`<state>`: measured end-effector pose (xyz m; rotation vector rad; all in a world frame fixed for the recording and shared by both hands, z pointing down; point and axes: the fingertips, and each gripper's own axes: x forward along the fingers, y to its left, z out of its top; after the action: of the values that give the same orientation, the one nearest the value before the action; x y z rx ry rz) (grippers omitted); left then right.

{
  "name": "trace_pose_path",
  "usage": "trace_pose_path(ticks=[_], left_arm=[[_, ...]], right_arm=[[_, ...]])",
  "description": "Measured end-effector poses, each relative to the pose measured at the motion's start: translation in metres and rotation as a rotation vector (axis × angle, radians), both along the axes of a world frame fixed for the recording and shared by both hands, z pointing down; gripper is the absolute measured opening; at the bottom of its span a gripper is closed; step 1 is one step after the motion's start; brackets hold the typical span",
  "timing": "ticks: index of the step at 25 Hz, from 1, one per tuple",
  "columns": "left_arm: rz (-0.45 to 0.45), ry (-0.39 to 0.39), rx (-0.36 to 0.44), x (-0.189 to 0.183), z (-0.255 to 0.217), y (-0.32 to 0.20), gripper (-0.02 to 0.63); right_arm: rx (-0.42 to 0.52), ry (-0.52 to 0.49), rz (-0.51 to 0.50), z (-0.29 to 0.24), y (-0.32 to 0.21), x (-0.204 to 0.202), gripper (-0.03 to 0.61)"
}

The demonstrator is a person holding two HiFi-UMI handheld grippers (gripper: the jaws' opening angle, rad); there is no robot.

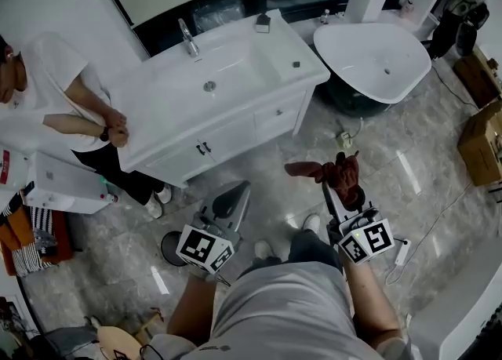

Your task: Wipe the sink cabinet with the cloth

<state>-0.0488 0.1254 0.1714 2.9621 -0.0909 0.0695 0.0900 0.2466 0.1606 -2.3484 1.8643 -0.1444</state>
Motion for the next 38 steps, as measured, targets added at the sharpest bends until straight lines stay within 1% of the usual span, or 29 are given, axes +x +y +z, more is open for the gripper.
trace_pose_path(ticks=[5, 10, 17, 23, 29, 32, 35, 38], left_arm=[[-0.031, -0.036, -0.018, 0.022, 0.016, -0.020, 0.011], [-0.101, -0.060, -0.037, 0.063, 0.021, -0.044, 0.011], [-0.218, -0.099, -0.046, 0.123, 0.015, -0.068, 0.011], [-0.348, -0.125, -0.059, 0.155, 0.018, -0.082, 0.011], [-0.477, -0.141, -0.082, 0.158, 0.027, -0.093, 0.011], [-0.518, -0.149, -0.103, 0.154, 0.038, -0.097, 0.011], [-0.547, -0.151, -0.126, 0.147, 0.049, -0.102, 0.011], [-0.572, -0.161, -0.133, 0.134, 0.059, -0.109, 0.011]], right_arm=[[-0.013, -0.021, -0.021, 0.012, -0.024, 0.032, 0.150], [-0.031, -0.045, -0.089, 0.022, -0.058, 0.080, 0.150], [-0.063, -0.071, -0.247, 0.026, -0.110, 0.142, 0.150], [-0.109, -0.106, -0.410, 0.043, -0.147, 0.176, 0.150], [-0.178, -0.129, -0.552, 0.067, -0.178, 0.181, 0.150], [-0.218, -0.143, -0.609, 0.081, -0.193, 0.173, 0.150], [-0.255, -0.192, -0.667, 0.099, -0.206, 0.160, 0.150], [-0.304, -0.230, -0.720, 0.120, -0.218, 0.145, 0.150]])
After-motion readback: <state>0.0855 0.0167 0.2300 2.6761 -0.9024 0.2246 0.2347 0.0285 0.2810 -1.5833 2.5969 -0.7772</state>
